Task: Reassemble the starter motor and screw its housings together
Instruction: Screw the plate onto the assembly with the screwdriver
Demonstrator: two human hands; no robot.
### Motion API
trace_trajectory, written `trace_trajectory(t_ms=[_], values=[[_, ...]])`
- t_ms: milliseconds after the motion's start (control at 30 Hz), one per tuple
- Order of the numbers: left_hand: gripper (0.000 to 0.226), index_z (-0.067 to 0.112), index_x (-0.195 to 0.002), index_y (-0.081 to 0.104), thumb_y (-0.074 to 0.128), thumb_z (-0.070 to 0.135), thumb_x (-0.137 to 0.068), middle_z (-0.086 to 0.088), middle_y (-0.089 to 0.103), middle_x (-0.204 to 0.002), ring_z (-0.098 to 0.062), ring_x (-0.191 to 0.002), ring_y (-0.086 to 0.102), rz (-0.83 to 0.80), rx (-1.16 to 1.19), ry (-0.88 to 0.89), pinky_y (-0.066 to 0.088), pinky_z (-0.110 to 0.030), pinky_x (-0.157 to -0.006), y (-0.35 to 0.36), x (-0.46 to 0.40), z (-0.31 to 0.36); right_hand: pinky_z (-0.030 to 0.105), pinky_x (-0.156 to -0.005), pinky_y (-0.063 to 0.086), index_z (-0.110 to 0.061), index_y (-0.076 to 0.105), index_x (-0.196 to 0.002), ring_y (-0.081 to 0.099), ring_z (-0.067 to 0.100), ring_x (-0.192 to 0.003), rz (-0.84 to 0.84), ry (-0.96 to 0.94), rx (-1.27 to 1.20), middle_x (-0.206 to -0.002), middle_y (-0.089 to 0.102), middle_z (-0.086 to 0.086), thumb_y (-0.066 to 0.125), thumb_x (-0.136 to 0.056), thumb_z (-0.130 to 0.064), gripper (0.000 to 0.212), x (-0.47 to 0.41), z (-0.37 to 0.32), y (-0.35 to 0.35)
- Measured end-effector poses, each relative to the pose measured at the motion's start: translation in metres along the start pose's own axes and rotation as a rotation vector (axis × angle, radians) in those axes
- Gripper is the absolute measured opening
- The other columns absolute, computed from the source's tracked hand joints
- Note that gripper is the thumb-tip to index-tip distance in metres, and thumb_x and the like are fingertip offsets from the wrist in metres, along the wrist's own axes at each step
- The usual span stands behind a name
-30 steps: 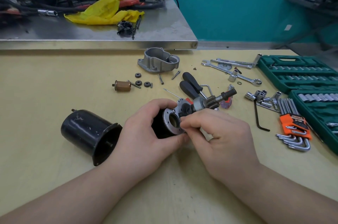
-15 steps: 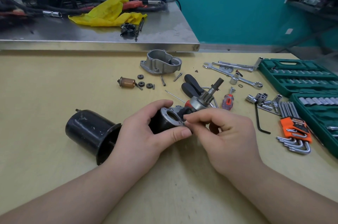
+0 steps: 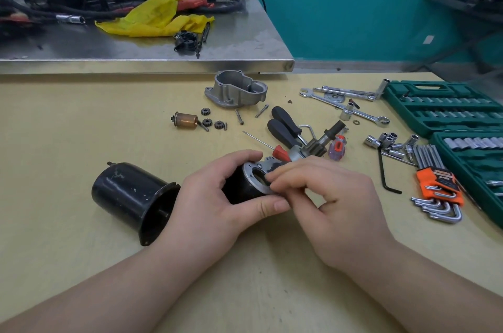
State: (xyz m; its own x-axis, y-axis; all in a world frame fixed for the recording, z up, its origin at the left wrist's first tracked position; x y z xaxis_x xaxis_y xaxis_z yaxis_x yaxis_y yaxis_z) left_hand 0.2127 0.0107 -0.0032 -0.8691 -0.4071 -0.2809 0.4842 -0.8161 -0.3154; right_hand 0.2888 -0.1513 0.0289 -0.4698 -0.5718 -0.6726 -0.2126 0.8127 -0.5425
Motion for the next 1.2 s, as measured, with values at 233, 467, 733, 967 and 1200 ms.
trace_trajectory(t_ms=[233,467,733,967,1200], values=[[0.072,0.054,-0.117,0.07,0.088,0.074,-0.05,0.031,0.076,-0.107,0.008,-0.105,0.071,0.026,-0.012,0.0,0.05,-0.005,-0.087,-0.002,0.001,-0.006,0.015,-0.077,0.054,-0.028,0.082,-0.093,0.076,0.007,-0.094,0.058,0.237,-0.119,-0.094,0.08,-0.016,0.077,-0.088,-0.011,0.018,0.004,0.009,-0.003],[0.039,0.051,-0.112,0.07,0.081,0.061,-0.076,0.019,0.065,-0.119,-0.001,-0.117,0.065,0.023,-0.093,0.164,0.043,-0.004,-0.091,0.0,0.0,0.006,0.01,-0.075,0.049,-0.028,0.084,-0.101,0.074,0.009,-0.095,0.048,0.317,-0.141,-0.097,0.079,-0.016,0.074,-0.091,-0.012,0.022,0.007,0.012,-0.003],[0.028,0.035,-0.108,0.067,0.075,0.051,-0.088,0.02,0.064,-0.12,-0.009,-0.122,0.064,-0.015,-0.086,0.213,0.042,-0.009,-0.097,0.005,-0.001,0.009,0.031,-0.075,0.056,-0.023,0.084,-0.106,0.074,0.018,-0.095,0.022,0.295,-0.156,-0.097,0.079,-0.008,0.069,-0.094,-0.009,0.024,0.008,0.012,-0.004],[0.031,0.035,-0.114,0.067,0.073,0.052,-0.088,0.014,0.068,-0.116,-0.012,-0.117,0.066,-0.027,-0.092,0.194,0.046,-0.014,-0.095,0.006,-0.001,0.011,0.021,-0.072,0.057,-0.024,0.083,-0.104,0.076,0.013,-0.095,0.058,0.371,-0.297,-0.102,0.08,-0.014,0.065,-0.095,0.002,0.033,0.011,0.017,-0.004],[0.024,0.037,-0.113,0.075,0.069,0.048,-0.093,0.018,0.061,-0.122,-0.006,-0.122,0.063,-0.066,-0.137,0.237,0.04,-0.004,-0.097,0.01,0.002,0.015,0.014,-0.063,0.051,-0.011,0.078,-0.092,0.07,0.011,-0.071,0.329,0.351,-0.386,-0.082,0.076,0.002,0.059,-0.091,0.01,0.029,0.003,0.026,-0.031]])
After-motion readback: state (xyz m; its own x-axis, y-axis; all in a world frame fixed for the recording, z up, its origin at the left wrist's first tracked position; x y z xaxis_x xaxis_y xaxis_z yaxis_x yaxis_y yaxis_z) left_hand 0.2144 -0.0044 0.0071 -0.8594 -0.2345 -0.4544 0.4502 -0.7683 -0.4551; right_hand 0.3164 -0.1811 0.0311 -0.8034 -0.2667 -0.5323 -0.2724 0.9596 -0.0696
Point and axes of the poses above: each hand's wrist, its own x-axis away from the middle knuckle, its own y-axis out of the palm, z = x × y, the point moved 6 cm from there along -x, towards the middle knuckle
